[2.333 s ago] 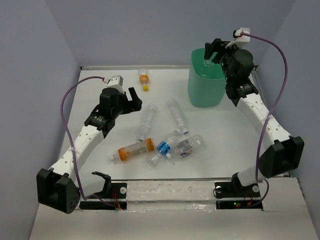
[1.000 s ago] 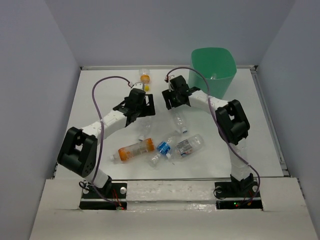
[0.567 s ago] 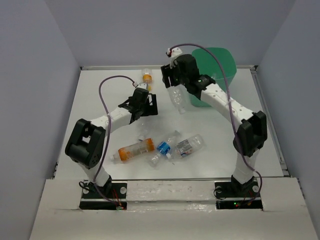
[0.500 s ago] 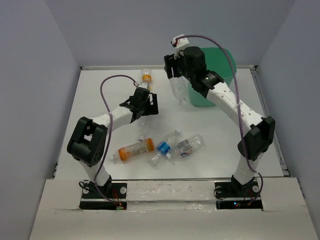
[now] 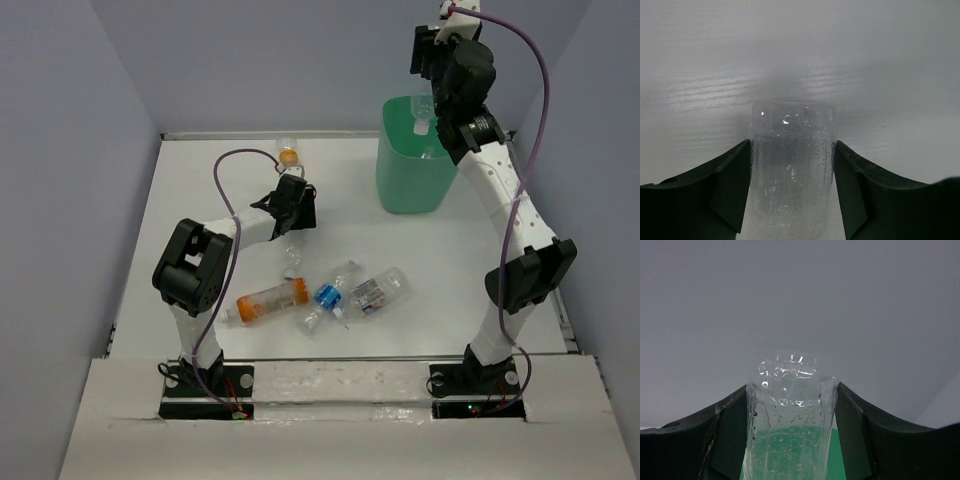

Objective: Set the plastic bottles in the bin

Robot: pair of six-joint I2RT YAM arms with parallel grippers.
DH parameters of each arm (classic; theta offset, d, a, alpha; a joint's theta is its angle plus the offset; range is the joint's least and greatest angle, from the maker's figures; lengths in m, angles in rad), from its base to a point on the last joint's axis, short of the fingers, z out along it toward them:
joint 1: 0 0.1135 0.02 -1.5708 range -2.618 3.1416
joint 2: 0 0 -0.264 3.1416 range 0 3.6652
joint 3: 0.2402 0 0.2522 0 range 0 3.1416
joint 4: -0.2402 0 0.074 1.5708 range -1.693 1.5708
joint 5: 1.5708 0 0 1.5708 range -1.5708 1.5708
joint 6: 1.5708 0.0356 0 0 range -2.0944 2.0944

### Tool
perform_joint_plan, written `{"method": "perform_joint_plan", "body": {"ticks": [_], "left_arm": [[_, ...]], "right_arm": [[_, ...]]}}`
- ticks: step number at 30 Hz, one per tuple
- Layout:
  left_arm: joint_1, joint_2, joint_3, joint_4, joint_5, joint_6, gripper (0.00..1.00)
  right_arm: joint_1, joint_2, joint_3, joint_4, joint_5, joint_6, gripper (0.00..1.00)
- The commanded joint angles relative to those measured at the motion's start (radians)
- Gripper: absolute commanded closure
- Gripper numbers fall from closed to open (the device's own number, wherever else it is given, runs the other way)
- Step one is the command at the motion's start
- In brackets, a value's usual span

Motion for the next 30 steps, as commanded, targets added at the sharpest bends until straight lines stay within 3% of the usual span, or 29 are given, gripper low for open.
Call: {"method": "perform_joint_plan", "body": {"ticks": [1,5,7,8,9,11,19,25,30], "left_arm": [[0.001,0.005,0.035,0.027,-0.049,0.012,0.42],[0.002,-0.009,0.027,0.046,-0.063,0.006,0.57],[0.001,-0.041,0.019,0.062,-0.077,0.003,0.6],[0.001,-0.068,0.019,0.064,-0.09,0.001,0.6],[0.001,-0.082,0.022,0.064,-0.094,0.001,0.61],[0.001,-0.113,0.033,0.063,-0.098,0.004,0.61],[0.001,-0.274,0.183,0.035,-0.057,0.004,0.63],[-0.016,-0.319,0.387,0.053,0.038,-0.017,0.63],[-0.068,-0.259,0.553,0.112,0.041,-0.042,0.63]], "right_arm": [[-0.098,0.077,0.028,0.098,-0.048,0.044,0.55],[-0.14,0.146,0.055,0.12,-0.075,0.078,0.54],[-0.152,0.147,0.034,0.12,-0.073,0.122,0.42],[-0.152,0.137,-0.013,0.12,-0.072,0.139,0.26],[-0.152,0.124,-0.041,0.127,-0.073,0.153,0.16],[-0.152,0.087,-0.086,0.132,-0.078,0.188,0.04],[-0.152,-0.116,-0.264,0.134,-0.092,0.286,0.03],[-0.152,-0.407,-0.552,0.127,0.022,0.378,0.04],[-0.152,-0.597,-0.812,0.086,0.096,0.49,0.07]]}}
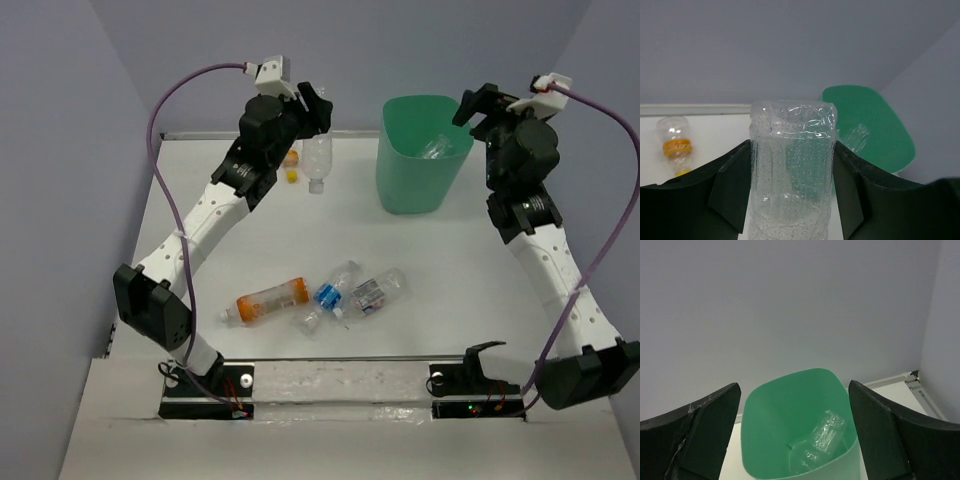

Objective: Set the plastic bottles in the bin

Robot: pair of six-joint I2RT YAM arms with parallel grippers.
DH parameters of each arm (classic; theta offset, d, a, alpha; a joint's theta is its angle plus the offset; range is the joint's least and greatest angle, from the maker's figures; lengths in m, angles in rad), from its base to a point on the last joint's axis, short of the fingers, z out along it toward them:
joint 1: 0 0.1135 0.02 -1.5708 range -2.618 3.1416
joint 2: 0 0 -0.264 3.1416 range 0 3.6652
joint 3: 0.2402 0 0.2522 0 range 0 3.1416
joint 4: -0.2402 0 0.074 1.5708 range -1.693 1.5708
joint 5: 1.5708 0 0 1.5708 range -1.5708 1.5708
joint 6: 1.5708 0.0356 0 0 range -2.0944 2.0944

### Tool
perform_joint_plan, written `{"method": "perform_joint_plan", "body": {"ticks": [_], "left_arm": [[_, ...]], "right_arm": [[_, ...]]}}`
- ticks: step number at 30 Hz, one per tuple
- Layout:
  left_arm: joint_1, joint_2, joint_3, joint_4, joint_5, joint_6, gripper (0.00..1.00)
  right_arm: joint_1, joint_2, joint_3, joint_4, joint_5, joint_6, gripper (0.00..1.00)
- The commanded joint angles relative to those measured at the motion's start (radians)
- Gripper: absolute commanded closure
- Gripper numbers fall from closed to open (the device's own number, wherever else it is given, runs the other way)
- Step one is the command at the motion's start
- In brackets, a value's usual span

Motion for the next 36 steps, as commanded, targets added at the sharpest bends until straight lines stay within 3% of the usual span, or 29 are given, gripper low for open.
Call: {"method": "perform_joint_plan", "body": {"ticks": [1,7,12,16,25,29,33,36], "left_arm": [[-0.045,0.054,0.186,0.094,0.035,-0.04,0.63],[-0.114,0.22,0.493,0.143,-0.014,-0.054,0.63],[-0.183,0.388,0.629,0.309,-0.1,-0.036,0.63],[-0.218,0.552,0.862,0.393,-0.153,0.002,0.63],[-0.232,0.789,0.956,0.74,-0.179,0.123,0.63],[-0.23,0.928,1.036,0.806,-0.218,0.139,0.64],[-0.226,0.973,1.053,0.864,-0.229,0.128,0.65],[-0.223,0.968,1.03,0.867,-0.213,0.139,0.42]], "right_arm": [[0.003,-0.153,-0.205,-0.009,0.031,0.181,0.07],[0.003,-0.338,-0.499,-0.006,-0.072,0.331,0.1],[0.003,-0.495,-0.641,-0.007,-0.158,0.399,0.11],[0.003,-0.591,-0.705,-0.015,-0.212,0.407,0.12],[0.003,-0.654,-0.748,-0.067,-0.366,0.405,0.12],[0.003,-0.71,-0.773,-0.058,-0.441,0.408,0.12],[0.003,-0.724,-0.785,-0.054,-0.481,0.405,0.12],[0.003,-0.705,-0.791,-0.055,-0.49,0.396,0.12]]}}
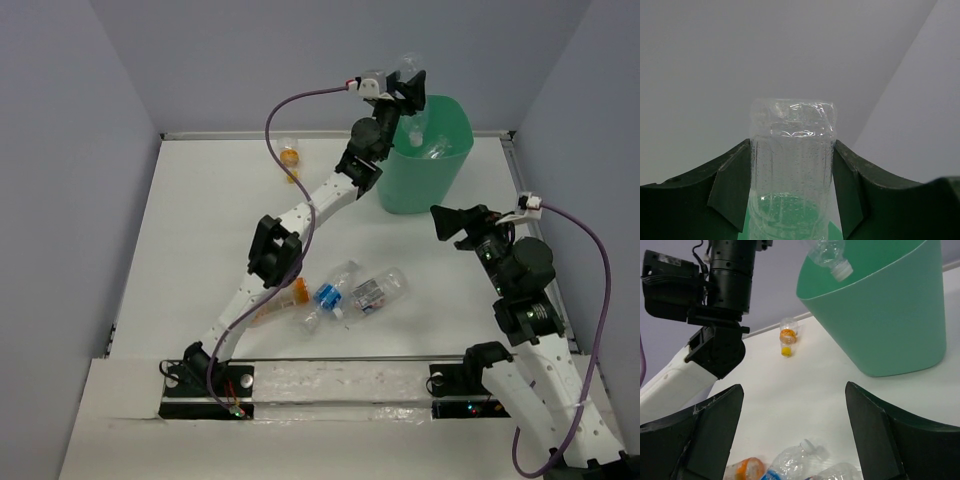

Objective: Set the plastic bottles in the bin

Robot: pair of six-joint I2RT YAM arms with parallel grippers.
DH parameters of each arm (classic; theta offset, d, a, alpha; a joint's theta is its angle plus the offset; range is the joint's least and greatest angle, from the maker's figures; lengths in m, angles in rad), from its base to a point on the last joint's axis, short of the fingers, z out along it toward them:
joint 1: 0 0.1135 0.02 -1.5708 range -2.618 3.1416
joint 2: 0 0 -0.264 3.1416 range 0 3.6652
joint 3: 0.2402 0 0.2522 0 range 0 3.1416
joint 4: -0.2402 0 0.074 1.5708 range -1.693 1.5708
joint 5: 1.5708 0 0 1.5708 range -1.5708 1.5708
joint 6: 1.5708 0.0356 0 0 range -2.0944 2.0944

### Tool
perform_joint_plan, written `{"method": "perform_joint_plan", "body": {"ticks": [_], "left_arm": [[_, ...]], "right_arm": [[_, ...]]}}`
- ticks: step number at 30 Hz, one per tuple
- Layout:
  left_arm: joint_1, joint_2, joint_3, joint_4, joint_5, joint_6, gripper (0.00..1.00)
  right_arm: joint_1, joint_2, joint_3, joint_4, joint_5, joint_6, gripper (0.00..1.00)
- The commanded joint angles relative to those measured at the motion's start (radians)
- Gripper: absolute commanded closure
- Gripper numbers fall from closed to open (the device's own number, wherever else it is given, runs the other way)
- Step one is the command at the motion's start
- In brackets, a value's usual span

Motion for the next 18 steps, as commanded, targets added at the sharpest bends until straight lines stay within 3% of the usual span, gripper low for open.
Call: {"method": "perform_joint_plan", "body": {"ticks": [1,3,4,9,14,18], "left_arm": [[0.004,-0.049,0.007,0.162,-0.02,0.049,0.23],[0.004,-0.083,-0.029,0.151,-0.005,0.068,0.03],[0.004,-0.099,-0.059,0.138,-0.001,0.094,0.01],[0.008,-0.246,-0.121,0.013,0.009,0.207,0.01],[0.041,-0.546,-0.455,-0.103,-0.079,0.263,0.01],[0.142,-0.65,-0.598,-0.279,-0.161,0.164,0.01]], "right_arm": [[0.003,0.016,-0.008,0.027,-0.06,-0.013,0.11],[0.003,0.044,-0.008,0.027,-0.061,-0.018,0.1],[0.003,0.056,-0.008,0.029,-0.063,-0.019,0.1],[0.003,0.075,0.005,0.029,-0.065,-0.029,0.1],[0.003,0.098,0.013,0.029,-0.069,-0.029,0.1],[0.003,0.109,0.016,0.044,-0.068,-0.027,0.1]]}}
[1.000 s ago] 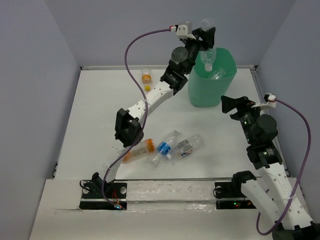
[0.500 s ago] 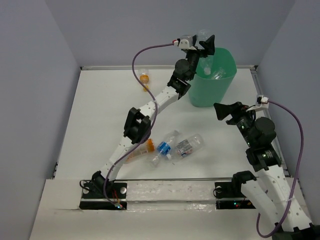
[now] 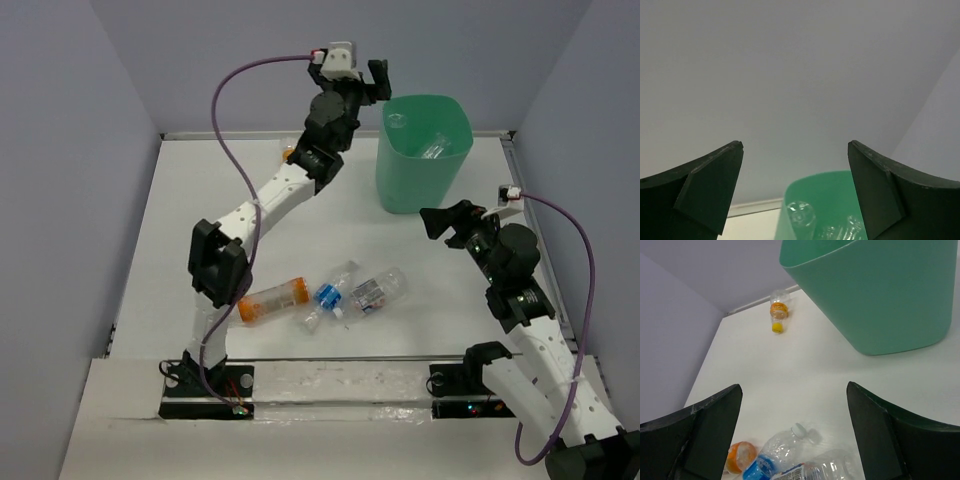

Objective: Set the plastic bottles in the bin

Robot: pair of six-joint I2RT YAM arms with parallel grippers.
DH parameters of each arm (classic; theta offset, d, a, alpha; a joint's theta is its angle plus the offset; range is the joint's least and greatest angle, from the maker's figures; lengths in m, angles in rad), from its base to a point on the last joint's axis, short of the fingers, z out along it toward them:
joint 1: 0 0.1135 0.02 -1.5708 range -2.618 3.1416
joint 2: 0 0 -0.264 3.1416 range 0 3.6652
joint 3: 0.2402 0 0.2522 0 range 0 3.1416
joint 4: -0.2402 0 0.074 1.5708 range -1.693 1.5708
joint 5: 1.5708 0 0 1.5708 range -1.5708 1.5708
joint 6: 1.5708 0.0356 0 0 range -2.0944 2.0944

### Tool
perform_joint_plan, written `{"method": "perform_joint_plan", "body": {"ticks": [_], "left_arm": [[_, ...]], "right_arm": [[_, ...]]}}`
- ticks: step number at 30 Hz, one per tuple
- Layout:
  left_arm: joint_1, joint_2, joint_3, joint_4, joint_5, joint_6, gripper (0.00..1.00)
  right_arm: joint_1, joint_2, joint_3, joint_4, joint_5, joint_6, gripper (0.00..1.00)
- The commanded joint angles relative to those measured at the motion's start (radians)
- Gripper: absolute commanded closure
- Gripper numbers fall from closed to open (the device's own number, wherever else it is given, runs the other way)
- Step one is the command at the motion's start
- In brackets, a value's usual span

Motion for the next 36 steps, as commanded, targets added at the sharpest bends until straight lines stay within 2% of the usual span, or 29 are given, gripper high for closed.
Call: {"method": "perform_joint_plan", "body": {"ticks": [1,3,5,8,12,16,20,26,36], "left_arm": [[0.136,-0.183,-0.094,-0.19,-0.117,-0.123,0.01],[0.225,-0.149,-0.072,-0.301,-0.056,-0.228,0.01],[0.276,-0.094,0.012,-0.468,-0.031,-0.26,0.02],[0.345,0.036,0.116,-0.631,0.004,-0.279,0.05],[0.408,0.13,0.101,-0.668,0.094,-0.299,0.06],[0.42,0.208,0.142,-0.687,0.144,-0.247,0.06],[0.448,0.39,0.397,-0.849,0.194,-0.23,0.03],[0.491,0.454,0.358,-0.825,0.314,-0.314,0.02],[0.491,0.521,0.343,-0.786,0.332,-0.345,0.09]], "right_arm": [[0.003,0.007,0.023,0.055,-0.017,-0.016,0.09],[0.003,0.01,0.032,0.055,-0.024,-0.019,0.1],[0.003,0.01,0.034,0.056,-0.025,-0.019,0.1],[0.003,0.007,0.037,0.05,-0.031,-0.024,0.1],[0.003,0.012,0.041,0.058,-0.046,-0.03,0.1],[0.003,0.026,0.031,0.09,-0.077,-0.028,0.1],[0.012,0.056,0.034,0.104,-0.118,-0.028,0.1],[0.012,0.075,0.037,0.114,-0.133,-0.028,0.1],[0.012,0.092,0.04,0.125,-0.144,-0.027,0.1]]}}
